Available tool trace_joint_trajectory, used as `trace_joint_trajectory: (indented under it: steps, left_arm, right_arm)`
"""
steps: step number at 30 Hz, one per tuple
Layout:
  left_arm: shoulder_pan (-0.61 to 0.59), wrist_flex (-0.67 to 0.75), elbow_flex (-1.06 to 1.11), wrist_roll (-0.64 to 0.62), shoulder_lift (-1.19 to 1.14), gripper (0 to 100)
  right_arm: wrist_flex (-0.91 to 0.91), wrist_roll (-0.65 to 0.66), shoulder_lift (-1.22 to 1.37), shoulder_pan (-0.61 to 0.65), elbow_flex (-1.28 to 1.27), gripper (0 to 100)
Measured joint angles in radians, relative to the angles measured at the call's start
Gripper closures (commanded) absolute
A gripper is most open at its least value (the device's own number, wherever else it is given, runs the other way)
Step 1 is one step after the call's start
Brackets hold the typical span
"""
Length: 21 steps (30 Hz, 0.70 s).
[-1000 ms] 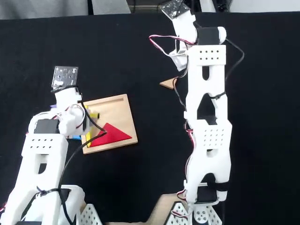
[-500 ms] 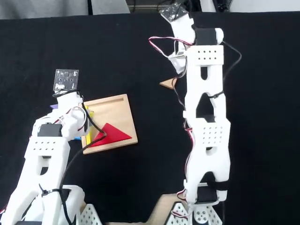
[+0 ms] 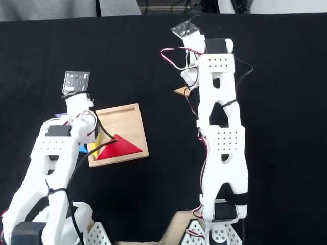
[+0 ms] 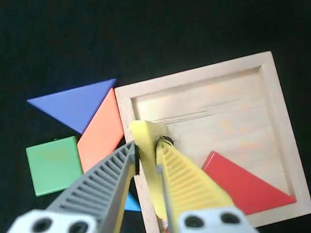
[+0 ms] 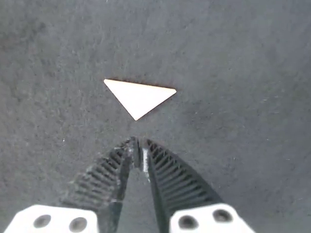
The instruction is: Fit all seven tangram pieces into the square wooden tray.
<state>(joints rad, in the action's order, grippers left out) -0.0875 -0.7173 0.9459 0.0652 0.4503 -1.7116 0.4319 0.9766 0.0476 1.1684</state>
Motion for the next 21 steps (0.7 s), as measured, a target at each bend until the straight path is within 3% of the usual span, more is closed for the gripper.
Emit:
trace_joint_trajectory:
  steps: [4,13,21]
  left_arm:
    - [0.003,-0.058,-0.029,0.0,0.02,97]
    - [0.114,-0.448,-0.284,0.002,0.115,97]
    - [0.172,-0.476,-0.368,0.031,-0.012,97]
  right_arm:
    - [0.025,-0.041,0.0,0.0,0.0,98.8]
    - [0.086,-0.144,0.132,0.0,0.0,98.8]
    - [0.097,-0.144,0.178,-0.002,0.003,98.8]
